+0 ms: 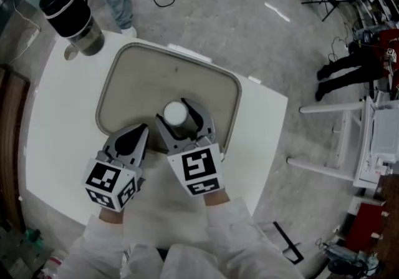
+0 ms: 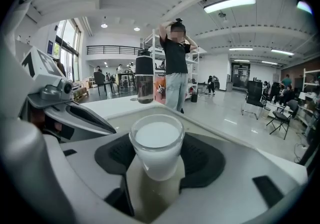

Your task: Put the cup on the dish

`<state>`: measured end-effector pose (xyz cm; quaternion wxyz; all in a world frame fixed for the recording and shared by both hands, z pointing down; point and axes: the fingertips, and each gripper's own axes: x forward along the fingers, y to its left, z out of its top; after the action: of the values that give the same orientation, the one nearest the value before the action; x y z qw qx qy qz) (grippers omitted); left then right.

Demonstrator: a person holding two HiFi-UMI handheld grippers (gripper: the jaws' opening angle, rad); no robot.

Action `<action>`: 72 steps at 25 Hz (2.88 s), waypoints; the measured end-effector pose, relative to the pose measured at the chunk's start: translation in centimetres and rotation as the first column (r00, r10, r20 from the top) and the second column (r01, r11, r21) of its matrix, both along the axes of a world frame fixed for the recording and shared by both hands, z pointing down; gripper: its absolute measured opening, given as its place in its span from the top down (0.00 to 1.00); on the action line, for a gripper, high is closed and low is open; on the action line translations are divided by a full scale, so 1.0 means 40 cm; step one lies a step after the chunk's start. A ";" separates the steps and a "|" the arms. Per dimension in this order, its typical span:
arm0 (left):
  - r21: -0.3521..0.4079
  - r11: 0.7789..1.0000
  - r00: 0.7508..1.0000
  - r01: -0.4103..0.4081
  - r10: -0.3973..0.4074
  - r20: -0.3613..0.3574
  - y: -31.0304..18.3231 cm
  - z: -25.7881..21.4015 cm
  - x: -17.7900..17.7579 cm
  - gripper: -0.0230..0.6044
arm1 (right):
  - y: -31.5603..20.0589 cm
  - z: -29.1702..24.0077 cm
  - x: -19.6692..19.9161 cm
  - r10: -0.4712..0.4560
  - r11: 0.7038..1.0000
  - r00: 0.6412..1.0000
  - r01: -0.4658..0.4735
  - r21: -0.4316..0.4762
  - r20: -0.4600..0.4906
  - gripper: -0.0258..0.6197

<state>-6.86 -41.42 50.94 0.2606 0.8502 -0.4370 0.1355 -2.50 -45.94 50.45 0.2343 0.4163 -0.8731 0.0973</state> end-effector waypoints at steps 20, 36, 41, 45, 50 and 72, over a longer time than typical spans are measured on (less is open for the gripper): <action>0.027 1.000 1.000 -0.007 0.006 0.004 0.015 -0.038 -0.003 0.97 | 0.013 -0.039 0.005 0.059 0.998 0.991 -0.063 0.030 0.117 0.53; 0.109 0.991 0.997 -0.078 0.074 0.033 0.156 -0.191 0.025 0.97 | 0.219 -0.248 0.031 0.021 0.990 0.987 -0.042 0.132 0.157 0.53; 0.132 0.986 0.994 -0.105 0.101 0.036 0.248 -0.240 0.022 0.97 | 0.329 -0.304 0.029 -0.026 0.988 0.991 0.006 0.155 0.128 0.53; 0.139 0.981 0.990 -0.138 0.133 0.042 0.321 -0.268 0.034 0.97 | 0.408 -0.329 0.037 -0.033 0.987 0.993 0.015 0.161 0.110 0.53; 0.153 0.975 0.987 -0.161 0.156 0.043 0.403 -0.301 0.050 0.97 | 0.495 -0.365 0.034 -0.033 0.984 0.993 0.013 0.176 0.111 0.53; 0.213 0.962 0.986 -0.168 0.167 0.025 0.587 -0.378 0.076 0.97 | 0.680 -0.435 0.026 -0.063 0.967 0.990 0.029 0.253 0.126 0.90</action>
<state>-3.80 -17.96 35.81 0.1534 0.9068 -0.3765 0.1120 -1.44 -18.73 33.04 0.1234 0.4148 -0.9015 0.0086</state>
